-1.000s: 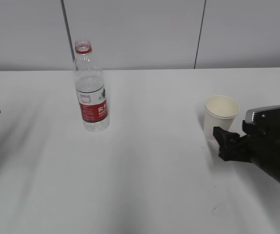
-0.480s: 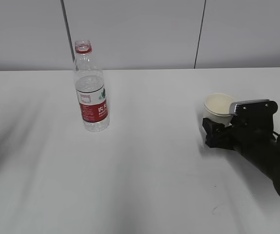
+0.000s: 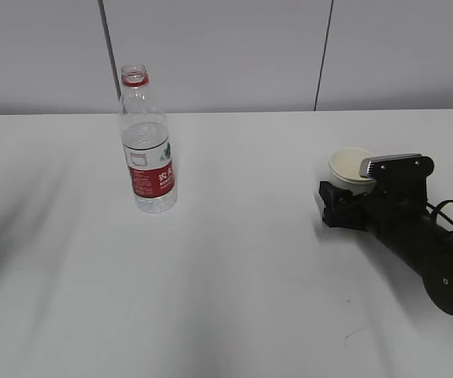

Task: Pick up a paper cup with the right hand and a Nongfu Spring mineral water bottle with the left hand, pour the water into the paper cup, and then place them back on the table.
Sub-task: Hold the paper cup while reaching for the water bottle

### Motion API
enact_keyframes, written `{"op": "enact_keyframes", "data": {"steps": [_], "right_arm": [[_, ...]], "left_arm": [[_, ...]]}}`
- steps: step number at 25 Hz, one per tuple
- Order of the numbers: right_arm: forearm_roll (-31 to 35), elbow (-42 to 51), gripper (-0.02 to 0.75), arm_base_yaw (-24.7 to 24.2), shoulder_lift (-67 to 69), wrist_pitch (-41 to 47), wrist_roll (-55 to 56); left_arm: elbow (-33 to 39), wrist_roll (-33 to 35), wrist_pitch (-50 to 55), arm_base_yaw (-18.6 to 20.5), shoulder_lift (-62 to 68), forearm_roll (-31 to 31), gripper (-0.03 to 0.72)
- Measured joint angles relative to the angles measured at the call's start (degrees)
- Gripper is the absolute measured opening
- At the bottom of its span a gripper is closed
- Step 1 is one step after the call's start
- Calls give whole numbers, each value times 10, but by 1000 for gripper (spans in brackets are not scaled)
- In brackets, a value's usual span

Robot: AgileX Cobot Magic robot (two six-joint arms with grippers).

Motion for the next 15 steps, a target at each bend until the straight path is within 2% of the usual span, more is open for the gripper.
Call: {"op": "enact_keyframes", "data": {"steps": [10, 13, 15], "right_arm": [[0, -10, 575, 0, 8, -2, 1], [0, -10, 556, 0, 8, -2, 1], [0, -10, 547, 0, 8, -3, 1]], "left_arm": [[0, -3, 4, -6, 0, 5, 252], [0, -3, 7, -23, 0, 17, 305], [0, -3, 11, -38, 0, 24, 376]]}}
